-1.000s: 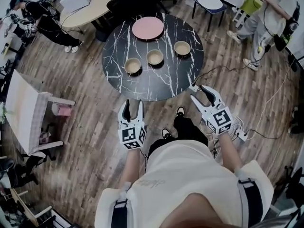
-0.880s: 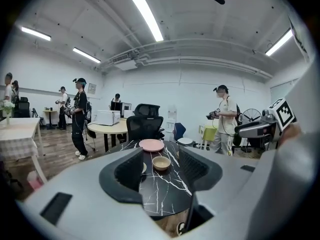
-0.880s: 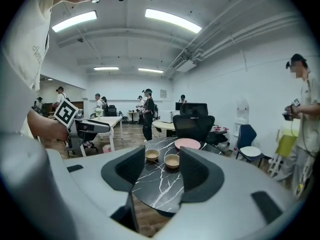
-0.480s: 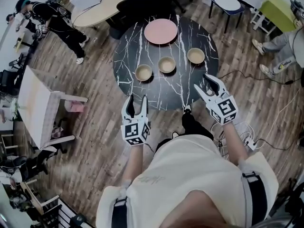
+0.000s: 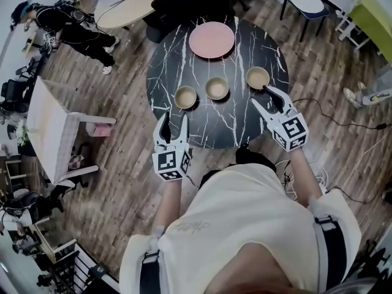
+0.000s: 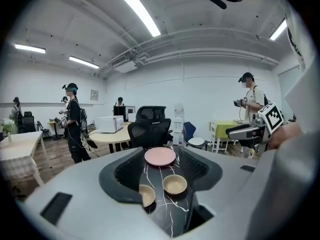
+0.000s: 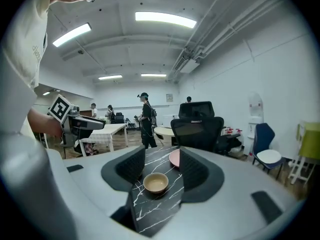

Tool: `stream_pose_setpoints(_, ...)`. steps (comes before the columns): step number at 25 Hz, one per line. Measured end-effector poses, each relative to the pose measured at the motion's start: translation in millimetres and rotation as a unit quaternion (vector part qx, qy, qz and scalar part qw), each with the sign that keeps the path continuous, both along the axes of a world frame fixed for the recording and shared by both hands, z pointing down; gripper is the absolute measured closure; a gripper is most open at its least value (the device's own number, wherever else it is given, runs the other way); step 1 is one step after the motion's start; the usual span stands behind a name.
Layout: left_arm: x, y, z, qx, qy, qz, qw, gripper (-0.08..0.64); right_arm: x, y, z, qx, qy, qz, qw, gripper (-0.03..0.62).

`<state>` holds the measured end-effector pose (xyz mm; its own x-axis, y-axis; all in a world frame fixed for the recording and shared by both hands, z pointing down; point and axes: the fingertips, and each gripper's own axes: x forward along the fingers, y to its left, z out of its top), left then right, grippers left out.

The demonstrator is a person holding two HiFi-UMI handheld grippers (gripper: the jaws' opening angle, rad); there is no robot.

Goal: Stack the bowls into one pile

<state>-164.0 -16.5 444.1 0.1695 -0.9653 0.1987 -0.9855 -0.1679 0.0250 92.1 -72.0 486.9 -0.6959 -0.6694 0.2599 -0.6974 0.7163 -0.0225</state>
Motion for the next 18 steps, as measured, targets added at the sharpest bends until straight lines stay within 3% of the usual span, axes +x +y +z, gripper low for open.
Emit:
stream_pose_setpoints(8,13.3,-28.1,9.0,-0.015,-0.044,0.001,0.9989,0.321,14.5,-25.8,14.9,-0.015,-0.012,0.000,1.000,0.379)
stream_pose_setpoints(18,18.4,-63.1,14.9,-0.016,-0.005,0.023,0.9996,0.321,19.1,-56.3,22.6,-0.028,0.021,0.019,0.999,0.379)
